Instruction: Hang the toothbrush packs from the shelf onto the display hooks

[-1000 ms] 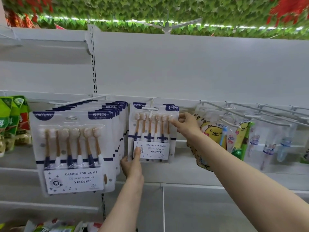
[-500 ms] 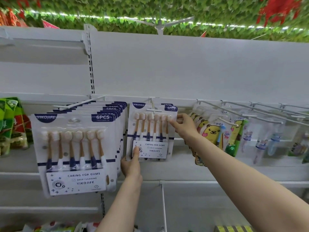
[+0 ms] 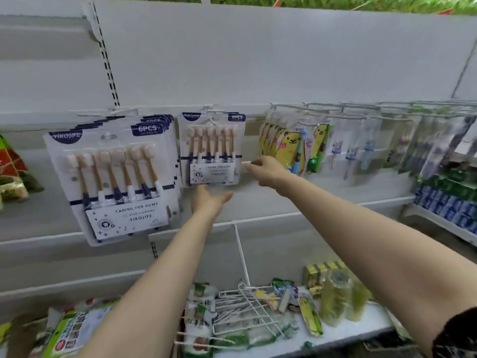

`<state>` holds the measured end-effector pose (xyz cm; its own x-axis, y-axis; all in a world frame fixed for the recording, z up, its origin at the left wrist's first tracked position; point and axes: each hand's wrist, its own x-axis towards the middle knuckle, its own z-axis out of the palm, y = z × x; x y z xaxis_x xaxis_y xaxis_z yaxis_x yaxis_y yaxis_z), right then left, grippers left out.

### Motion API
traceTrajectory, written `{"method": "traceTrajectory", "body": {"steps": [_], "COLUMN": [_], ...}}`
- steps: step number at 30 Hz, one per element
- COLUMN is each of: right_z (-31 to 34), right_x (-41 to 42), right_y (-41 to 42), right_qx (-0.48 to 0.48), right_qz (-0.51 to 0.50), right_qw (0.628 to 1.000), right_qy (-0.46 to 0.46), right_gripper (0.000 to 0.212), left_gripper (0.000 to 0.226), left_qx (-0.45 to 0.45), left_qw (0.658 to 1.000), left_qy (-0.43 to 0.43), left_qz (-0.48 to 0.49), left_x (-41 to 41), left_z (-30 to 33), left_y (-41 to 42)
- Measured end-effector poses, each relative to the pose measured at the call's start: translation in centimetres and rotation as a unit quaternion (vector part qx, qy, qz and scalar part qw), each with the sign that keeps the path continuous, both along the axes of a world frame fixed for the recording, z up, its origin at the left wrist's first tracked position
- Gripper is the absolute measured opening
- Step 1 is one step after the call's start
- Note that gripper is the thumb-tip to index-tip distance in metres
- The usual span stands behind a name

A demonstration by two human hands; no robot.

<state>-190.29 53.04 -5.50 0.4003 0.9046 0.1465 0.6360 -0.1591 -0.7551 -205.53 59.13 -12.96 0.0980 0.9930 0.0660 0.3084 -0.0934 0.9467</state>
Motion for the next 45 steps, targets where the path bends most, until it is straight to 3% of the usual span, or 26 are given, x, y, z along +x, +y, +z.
{"method": "traceTrajectory", "body": {"steps": [3, 6, 10, 13, 21, 27, 36, 45], "right_z": [1.1, 2.1, 3.3, 4.2, 0.7, -3.0, -7.4, -10.8], "right_x": [0.8, 2.6, 5.8, 8.4, 17.8, 27.1, 43.1, 58.5], "right_y": [-4.0, -8.2, -13.7, -17.6, -29.1, -38.1, -52.2, -57.7], "right_qx": [-0.009, -0.046, -0.086, -0.080, -0.037, -0.046, -0.105, -0.174], "right_qz": [0.003, -0.002, -0.037, -0.064, -0.119, -0.164, -0.215, -0.262], "right_qw": [0.992, 0.963, 0.916, 0.895, 0.882, 0.896, 0.903, 0.897], "right_qy": [-0.127, -0.267, -0.389, -0.434, -0.455, -0.410, -0.358, -0.310], "right_gripper": [0.039, 0.041, 0.048, 0.050, 0.053, 0.051, 0.051, 0.055], "left_gripper": [0.081, 0.082, 0.080, 0.081, 0.073, 0.065, 0.061, 0.059], "left_qx": [0.105, 0.179, 0.250, 0.276, 0.345, 0.370, 0.342, 0.370], "left_qw": [0.972, 0.924, 0.871, 0.859, 0.836, 0.818, 0.801, 0.741], "left_qy": [0.189, 0.299, 0.375, 0.377, 0.342, 0.327, 0.307, 0.305], "left_qz": [-0.092, -0.159, -0.195, -0.210, -0.257, -0.294, -0.385, -0.469], "left_x": [-1.1, -1.6, -0.6, 1.6, 13.5, 25.8, 44.7, 62.8], "left_z": [2.6, 4.9, 7.1, 8.0, 7.2, 4.5, -0.7, -3.4], "left_y": [-1.9, -4.2, -7.1, -9.4, -18.4, -28.1, -39.9, -44.0]}}
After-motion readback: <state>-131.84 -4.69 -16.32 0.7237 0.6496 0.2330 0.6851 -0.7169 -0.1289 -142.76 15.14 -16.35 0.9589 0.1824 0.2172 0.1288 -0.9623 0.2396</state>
